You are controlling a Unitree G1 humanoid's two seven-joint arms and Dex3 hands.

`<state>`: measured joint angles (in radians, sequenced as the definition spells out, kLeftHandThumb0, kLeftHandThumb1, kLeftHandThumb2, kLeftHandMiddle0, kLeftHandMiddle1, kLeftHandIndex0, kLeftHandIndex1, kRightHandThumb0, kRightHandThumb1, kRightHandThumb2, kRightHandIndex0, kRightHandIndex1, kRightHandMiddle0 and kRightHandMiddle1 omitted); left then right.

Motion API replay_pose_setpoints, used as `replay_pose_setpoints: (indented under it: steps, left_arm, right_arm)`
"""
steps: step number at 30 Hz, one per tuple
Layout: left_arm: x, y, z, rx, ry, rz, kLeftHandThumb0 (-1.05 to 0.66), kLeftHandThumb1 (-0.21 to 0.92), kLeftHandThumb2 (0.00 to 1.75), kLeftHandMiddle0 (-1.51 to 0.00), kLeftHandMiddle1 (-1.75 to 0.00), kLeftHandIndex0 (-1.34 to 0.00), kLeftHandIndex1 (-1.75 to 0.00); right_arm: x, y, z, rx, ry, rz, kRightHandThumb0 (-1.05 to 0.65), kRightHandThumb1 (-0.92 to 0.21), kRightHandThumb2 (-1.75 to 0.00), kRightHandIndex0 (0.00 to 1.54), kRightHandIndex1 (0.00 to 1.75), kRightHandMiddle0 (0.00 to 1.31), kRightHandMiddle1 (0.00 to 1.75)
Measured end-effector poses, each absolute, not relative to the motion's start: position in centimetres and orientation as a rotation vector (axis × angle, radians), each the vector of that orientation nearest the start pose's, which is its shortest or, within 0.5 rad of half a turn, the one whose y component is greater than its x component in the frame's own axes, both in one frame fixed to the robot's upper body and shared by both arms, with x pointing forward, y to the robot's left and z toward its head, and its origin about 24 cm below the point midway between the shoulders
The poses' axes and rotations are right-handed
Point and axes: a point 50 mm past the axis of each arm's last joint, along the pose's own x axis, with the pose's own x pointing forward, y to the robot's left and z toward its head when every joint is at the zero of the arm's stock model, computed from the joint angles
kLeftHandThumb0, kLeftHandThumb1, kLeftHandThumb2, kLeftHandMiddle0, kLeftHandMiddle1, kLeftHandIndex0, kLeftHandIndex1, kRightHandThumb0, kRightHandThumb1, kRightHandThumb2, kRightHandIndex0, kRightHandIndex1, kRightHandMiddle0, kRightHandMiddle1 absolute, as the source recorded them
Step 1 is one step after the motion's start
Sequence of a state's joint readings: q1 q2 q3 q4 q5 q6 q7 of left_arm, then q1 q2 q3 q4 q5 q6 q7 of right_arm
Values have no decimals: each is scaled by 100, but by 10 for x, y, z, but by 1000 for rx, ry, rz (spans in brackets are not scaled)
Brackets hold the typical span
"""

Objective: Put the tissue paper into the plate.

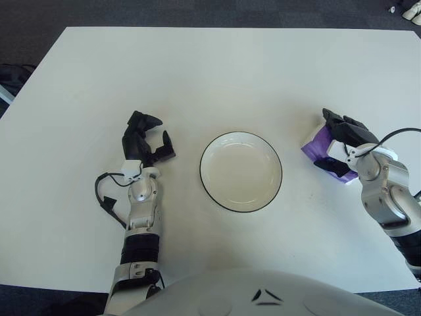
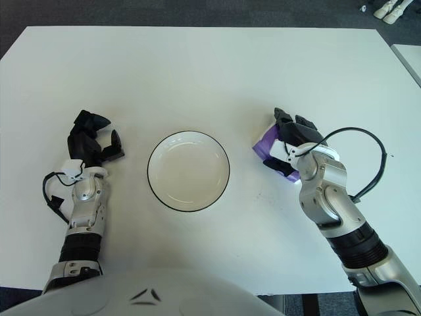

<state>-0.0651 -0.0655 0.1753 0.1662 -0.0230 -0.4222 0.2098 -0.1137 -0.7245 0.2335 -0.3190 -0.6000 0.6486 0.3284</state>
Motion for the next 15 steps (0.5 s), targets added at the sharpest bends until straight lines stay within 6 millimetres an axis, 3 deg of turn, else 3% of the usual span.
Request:
replay_pose_setpoints:
  steps: [2, 7, 10, 14, 15]
  left_arm:
    - [253, 185, 54, -108, -305, 379, -1, 8, 151, -67, -175, -78, -152]
    - [253, 185, 54, -111, -305, 379, -1, 9, 151, -66, -175, -77, -154]
    - [253, 185, 54, -111, -305, 377, -1, 9, 151, -66, -175, -76, -154]
    - [253, 186, 54, -111, -306, 378, -1, 10, 151, -66, -175, -75, -156]
    - [253, 186, 54, -111, -307, 378, -1, 10, 151, -65, -175, -75, -157]
  right_arm:
    - [260, -230, 108, -1215, 315, 81, -35, -1, -127, 0, 97, 0, 101]
    - [261, -232, 108, -1148, 305, 57, -25, 3, -139, 0, 144, 0, 155]
    - [262, -233, 109, -1131, 304, 47, -22, 3, -143, 0, 162, 3, 168]
    - [264, -233, 112, -1129, 307, 47, -19, -3, -144, 3, 172, 25, 173]
    - [264, -233, 112, -1129, 310, 50, -25, -9, -141, 4, 173, 32, 174]
